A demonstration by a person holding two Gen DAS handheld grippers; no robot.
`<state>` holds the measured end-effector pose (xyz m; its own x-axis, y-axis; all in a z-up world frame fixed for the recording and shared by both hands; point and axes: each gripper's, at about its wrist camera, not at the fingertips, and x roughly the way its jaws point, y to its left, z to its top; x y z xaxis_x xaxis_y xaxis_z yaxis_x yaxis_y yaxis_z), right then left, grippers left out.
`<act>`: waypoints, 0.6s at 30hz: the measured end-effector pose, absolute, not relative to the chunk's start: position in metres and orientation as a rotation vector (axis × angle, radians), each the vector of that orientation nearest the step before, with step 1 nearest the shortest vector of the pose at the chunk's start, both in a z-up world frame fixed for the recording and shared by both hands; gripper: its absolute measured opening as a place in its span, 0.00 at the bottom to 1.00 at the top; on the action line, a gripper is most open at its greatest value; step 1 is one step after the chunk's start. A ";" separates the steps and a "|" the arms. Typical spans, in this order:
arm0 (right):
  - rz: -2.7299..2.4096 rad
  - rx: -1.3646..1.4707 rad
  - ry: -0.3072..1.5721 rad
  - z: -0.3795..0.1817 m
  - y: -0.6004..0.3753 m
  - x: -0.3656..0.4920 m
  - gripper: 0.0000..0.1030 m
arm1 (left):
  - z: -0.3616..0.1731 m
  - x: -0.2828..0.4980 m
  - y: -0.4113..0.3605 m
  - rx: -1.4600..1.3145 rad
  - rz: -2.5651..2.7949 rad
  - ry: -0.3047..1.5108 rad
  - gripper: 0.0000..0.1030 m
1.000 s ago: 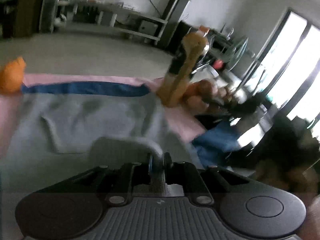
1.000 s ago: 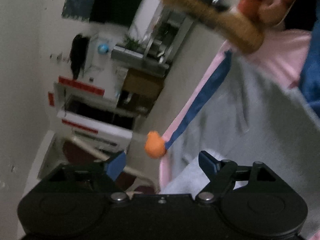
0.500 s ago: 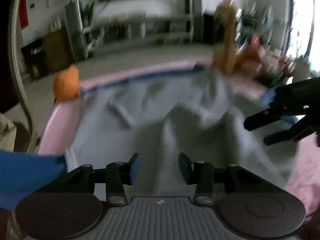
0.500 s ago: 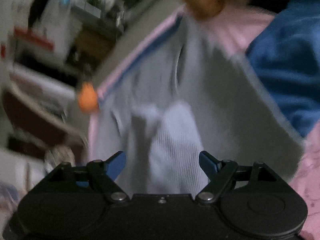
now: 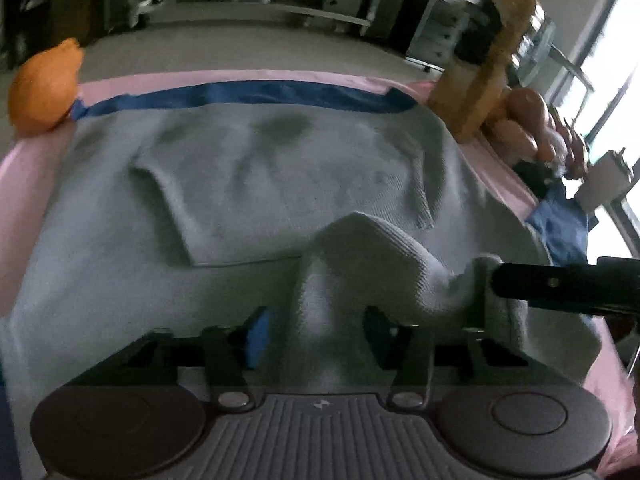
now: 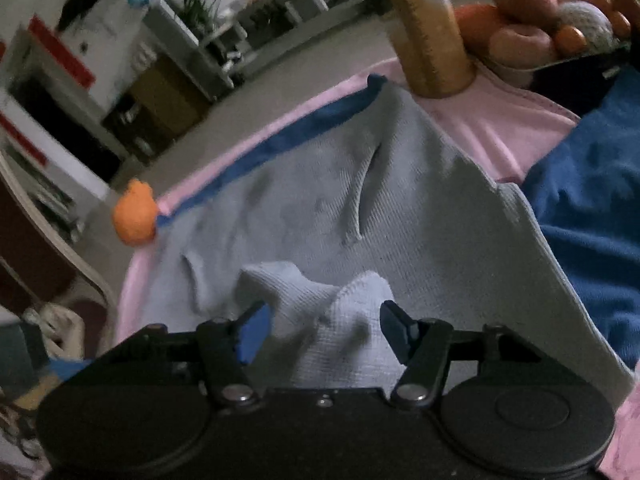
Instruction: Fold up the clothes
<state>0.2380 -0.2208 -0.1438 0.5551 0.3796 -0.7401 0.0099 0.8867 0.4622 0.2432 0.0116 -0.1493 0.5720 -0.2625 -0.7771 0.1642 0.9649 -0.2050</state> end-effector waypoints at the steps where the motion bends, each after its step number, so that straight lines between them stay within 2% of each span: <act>1: 0.215 0.427 0.971 -0.147 -0.219 0.239 0.49 | -0.152 0.244 0.007 -0.095 -0.253 0.923 0.01; 2: 0.203 0.410 0.971 -0.149 -0.218 0.241 0.43 | -0.150 0.241 0.007 -0.082 -0.236 0.905 0.01; 4: 0.179 0.382 0.964 -0.153 -0.218 0.244 0.09 | -0.142 0.231 0.008 -0.062 -0.182 0.853 0.01; 12: 0.211 0.226 0.729 -0.131 -0.200 0.227 0.08 | -0.110 0.189 0.016 0.016 0.030 0.642 0.02; 15: 0.214 0.128 0.705 -0.138 -0.184 0.230 0.11 | -0.130 0.201 0.012 0.130 0.121 0.654 0.11; 16: 0.199 0.078 0.726 -0.145 -0.179 0.233 0.26 | -0.130 0.203 0.019 0.108 0.144 0.674 0.11; 18: 0.158 -0.018 0.784 -0.160 -0.171 0.240 0.45 | -0.131 0.208 0.031 0.062 0.189 0.715 0.21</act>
